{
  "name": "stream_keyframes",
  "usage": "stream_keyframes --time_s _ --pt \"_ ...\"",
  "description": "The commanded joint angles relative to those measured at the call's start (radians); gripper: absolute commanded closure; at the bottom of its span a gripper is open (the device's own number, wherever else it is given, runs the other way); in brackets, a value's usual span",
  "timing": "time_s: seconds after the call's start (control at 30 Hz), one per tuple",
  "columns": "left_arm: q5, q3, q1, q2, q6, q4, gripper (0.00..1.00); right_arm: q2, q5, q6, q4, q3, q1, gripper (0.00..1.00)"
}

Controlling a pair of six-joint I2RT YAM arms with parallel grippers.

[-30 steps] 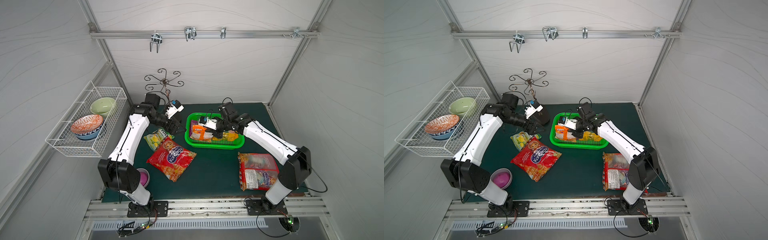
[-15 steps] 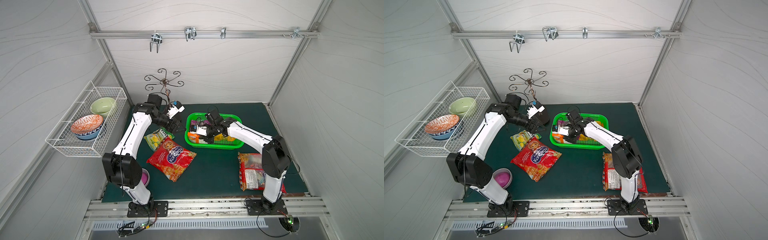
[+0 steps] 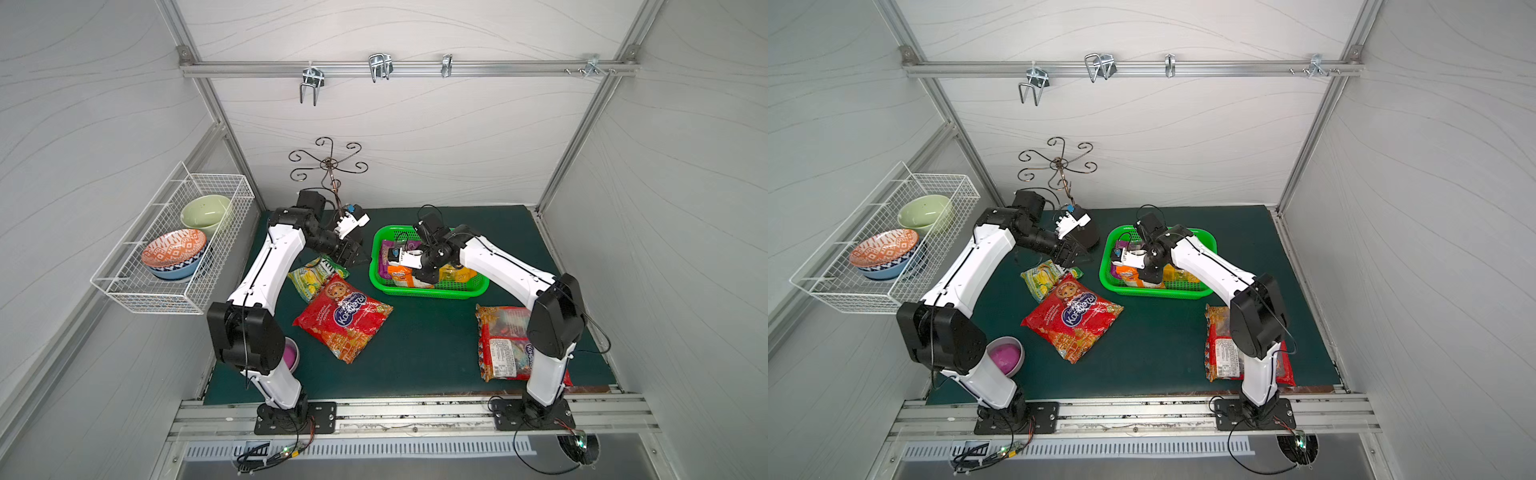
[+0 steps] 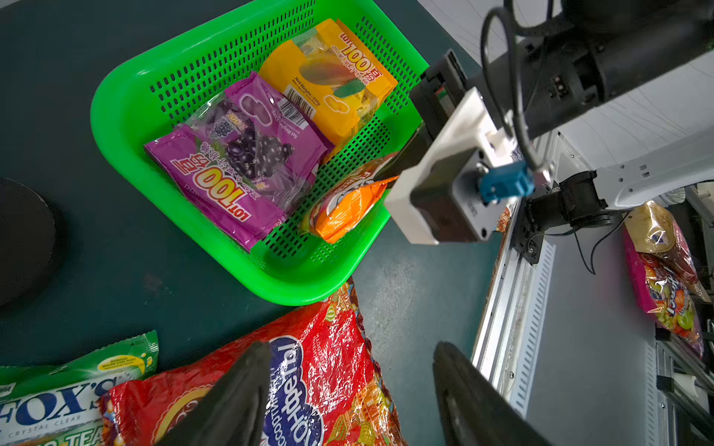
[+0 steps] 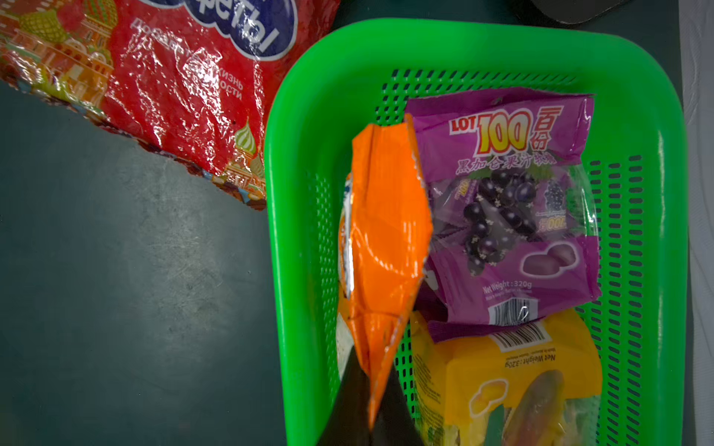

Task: Put the candies in the basket
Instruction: Place the candy in the basket.

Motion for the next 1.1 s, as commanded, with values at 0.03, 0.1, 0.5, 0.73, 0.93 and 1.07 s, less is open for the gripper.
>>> stream_keyframes --time_s 0.03,0.1,0.5,0.73,0.93,1.07 --pt "-0.023 -0.01 -0.001 -0.008 0.023 0.017 0.31 0.158 0.175 0.08 -0.141 0.162 0.071 1.0" --pt "-0.027 -0.028 0.008 -0.024 0.026 0.025 0.31 0.206 0.093 0.149 -0.158 0.225 0.085 1.0" --pt "-0.011 -0.112 0.065 -0.061 0.049 0.036 0.3 0.135 -0.275 0.18 -0.126 0.101 0.04 0.63" --pt "-0.068 -0.08 -0.005 0.0 0.092 0.024 0.35 -0.066 -0.368 0.189 0.031 -0.151 -0.058 0.72" --pt "-0.072 -0.056 -0.079 0.071 0.082 0.039 0.41 -0.04 -0.281 0.204 0.106 -0.201 -0.021 0.72" --pt "-0.04 -0.014 -0.081 0.124 0.078 0.006 0.45 -0.045 -0.306 0.291 0.239 -0.249 -0.048 0.83"
